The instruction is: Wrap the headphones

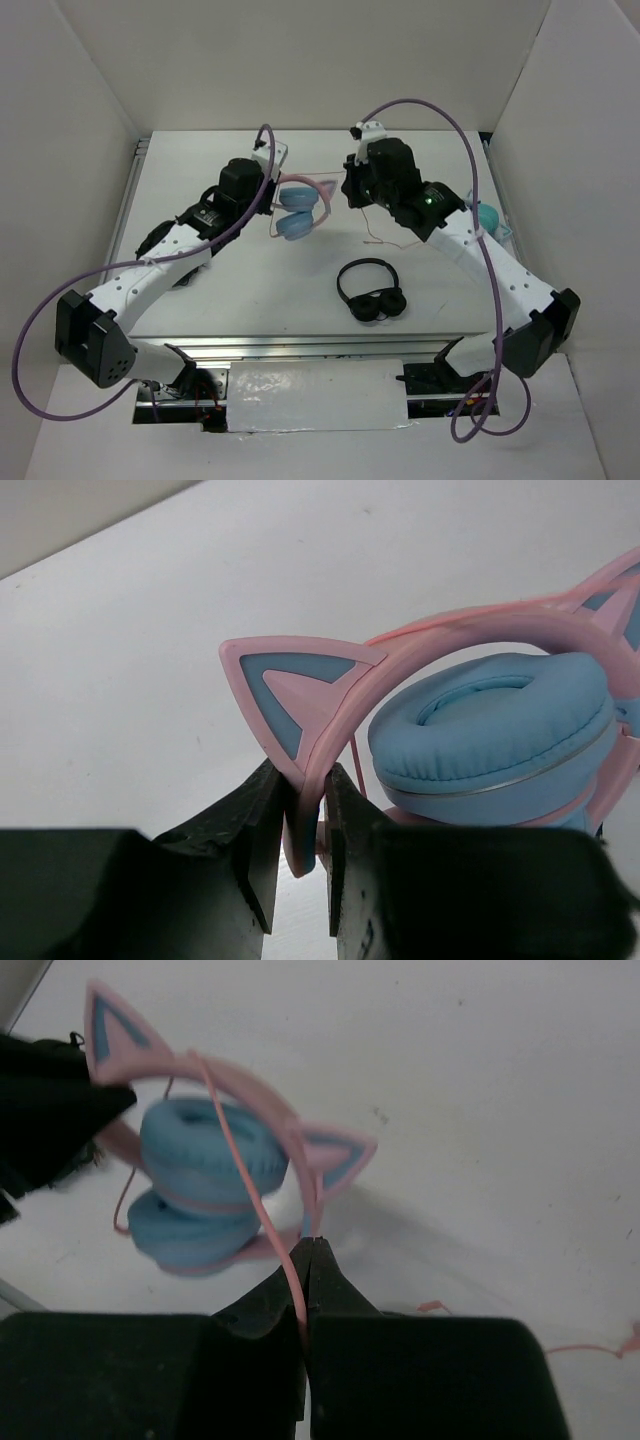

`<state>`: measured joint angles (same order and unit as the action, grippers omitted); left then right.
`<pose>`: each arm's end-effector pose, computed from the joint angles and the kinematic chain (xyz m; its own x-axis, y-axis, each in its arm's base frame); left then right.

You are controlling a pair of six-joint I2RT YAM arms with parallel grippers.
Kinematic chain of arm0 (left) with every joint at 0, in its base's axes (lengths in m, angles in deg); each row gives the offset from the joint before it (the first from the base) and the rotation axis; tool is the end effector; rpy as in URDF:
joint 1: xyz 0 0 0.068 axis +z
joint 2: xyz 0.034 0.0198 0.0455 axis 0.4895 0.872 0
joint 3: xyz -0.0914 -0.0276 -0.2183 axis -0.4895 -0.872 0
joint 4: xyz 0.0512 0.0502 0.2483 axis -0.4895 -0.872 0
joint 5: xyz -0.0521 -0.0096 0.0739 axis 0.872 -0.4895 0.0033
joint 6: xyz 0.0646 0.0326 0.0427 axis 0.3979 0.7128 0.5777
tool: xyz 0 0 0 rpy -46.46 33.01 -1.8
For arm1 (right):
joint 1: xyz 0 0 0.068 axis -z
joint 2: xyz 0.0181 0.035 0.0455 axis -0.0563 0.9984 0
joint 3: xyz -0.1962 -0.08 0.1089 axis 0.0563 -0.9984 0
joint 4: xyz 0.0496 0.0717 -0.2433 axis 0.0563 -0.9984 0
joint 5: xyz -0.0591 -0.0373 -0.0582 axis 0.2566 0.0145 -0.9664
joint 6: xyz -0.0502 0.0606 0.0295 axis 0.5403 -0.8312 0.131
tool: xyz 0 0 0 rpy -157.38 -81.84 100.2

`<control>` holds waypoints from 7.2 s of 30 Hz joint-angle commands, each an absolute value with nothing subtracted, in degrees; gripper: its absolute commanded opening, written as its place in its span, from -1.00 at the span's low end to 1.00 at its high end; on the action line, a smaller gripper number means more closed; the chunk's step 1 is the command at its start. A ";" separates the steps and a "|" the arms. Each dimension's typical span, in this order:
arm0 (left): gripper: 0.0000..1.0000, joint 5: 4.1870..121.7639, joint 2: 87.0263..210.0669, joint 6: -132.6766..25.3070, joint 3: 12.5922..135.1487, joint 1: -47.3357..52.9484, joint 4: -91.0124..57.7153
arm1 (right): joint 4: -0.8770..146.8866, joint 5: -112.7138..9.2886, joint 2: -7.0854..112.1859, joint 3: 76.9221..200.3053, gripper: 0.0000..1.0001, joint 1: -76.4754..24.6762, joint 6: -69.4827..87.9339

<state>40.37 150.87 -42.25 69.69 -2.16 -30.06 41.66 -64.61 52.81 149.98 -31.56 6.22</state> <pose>0.3128 -0.1701 0.3024 -0.3071 0.1850 -0.9335 0.3077 0.9475 0.0866 0.2934 0.1955 0.3573 -0.4436 -0.1013 -0.8905 -0.4312 0.8951 0.1130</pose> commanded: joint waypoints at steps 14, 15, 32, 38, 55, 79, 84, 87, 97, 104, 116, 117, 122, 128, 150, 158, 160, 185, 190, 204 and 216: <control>-1.00 35.17 150.49 -56.43 84.40 2.67 -26.93 | 57.13 -63.77 46.97 127.34 -0.66 -40.29 -1.98; -1.00 36.51 149.53 -56.52 84.84 2.94 -27.10 | 59.08 -62.18 47.05 126.10 -0.63 -39.67 -2.06; -1.00 53.49 145.47 -54.68 100.39 5.22 -35.36 | 100.13 -46.36 53.74 106.85 0.78 -32.19 7.33; -1.00 52.79 147.76 -54.67 104.88 6.37 -37.56 | 106.29 -37.57 45.67 97.97 0.96 -32.72 9.79; -1.00 51.11 150.40 -53.97 111.48 8.92 -41.16 | 83.35 -36.49 16.30 92.34 0.99 -35.01 20.34; -1.00 49.18 151.10 -52.92 120.27 10.23 -44.50 | 97.54 -37.60 68.94 115.00 -0.21 -34.13 10.43; -1.00 49.00 150.48 -53.70 118.51 12.16 -43.27 | 95.14 -45.29 63.33 110.02 -1.00 -28.86 7.61; -1.00 53.03 151.80 -55.99 119.12 16.54 -43.36 | 91.36 -47.74 59.28 107.19 -1.00 -23.68 6.81; -1.00 58.66 154.00 -60.12 122.01 27.36 -42.65 | 80.46 -41.96 56.54 106.13 -1.00 -1.01 -6.63; -1.00 65.17 153.74 -63.11 121.06 37.20 -41.87 | 74.13 -37.73 60.24 112.63 -1.00 7.19 -6.91; -1.00 75.01 151.80 -66.62 109.81 39.59 -33.96 | 65.61 -38.88 59.80 116.33 -0.47 -3.61 5.23; -1.00 75.28 151.37 -66.89 107.89 39.59 -33.52 | 65.34 -38.96 60.06 116.42 -0.33 -4.06 5.40; -1.00 75.37 150.22 -66.89 102.87 37.75 -30.27 | 66.30 -34.84 56.13 114.05 0.40 -7.57 8.21; -1.00 74.84 150.40 -66.45 102.16 36.78 -30.44 | 66.39 -26.41 46.45 111.85 0.99 -13.20 18.99; -1.00 78.00 148.64 -65.75 106.46 30.98 -33.43 | 104.79 -21.31 75.59 130.56 0.99 -33.25 11.13; -1.00 86.43 147.94 -66.19 109.28 30.80 -33.60 | 109.37 -19.44 86.43 135.93 0.27 -32.20 -3.81; -1.00 88.19 147.06 -66.10 109.63 30.71 -33.26 | 110.95 -18.75 86.08 135.14 -0.15 -30.97 -5.31; -1.00 89.55 148.03 -27.34 85.57 6.64 -42.05 | 47.59 -36.22 74.74 167.19 -1.00 -9.43 21.05; -1.00 74.43 149.15 -29.09 76.59 1.19 -39.75 | 41.98 -43.52 72.19 174.93 -1.00 -9.86 20.69; -1.00 55.69 165.59 -35.50 88.00 -2.16 -44.86 | 27.81 -46.08 70.43 181.80 -1.00 -23.83 22.72; -1.00 33.14 171.14 -53.34 100.13 5.66 -48.98 | 31.58 -55.75 58.49 167.77 -1.00 -32.63 16.92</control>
<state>43.73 171.81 -46.73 95.06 4.20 -50.28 28.43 -52.98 64.09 171.03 -30.88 18.94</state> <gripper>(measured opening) 0.315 0.007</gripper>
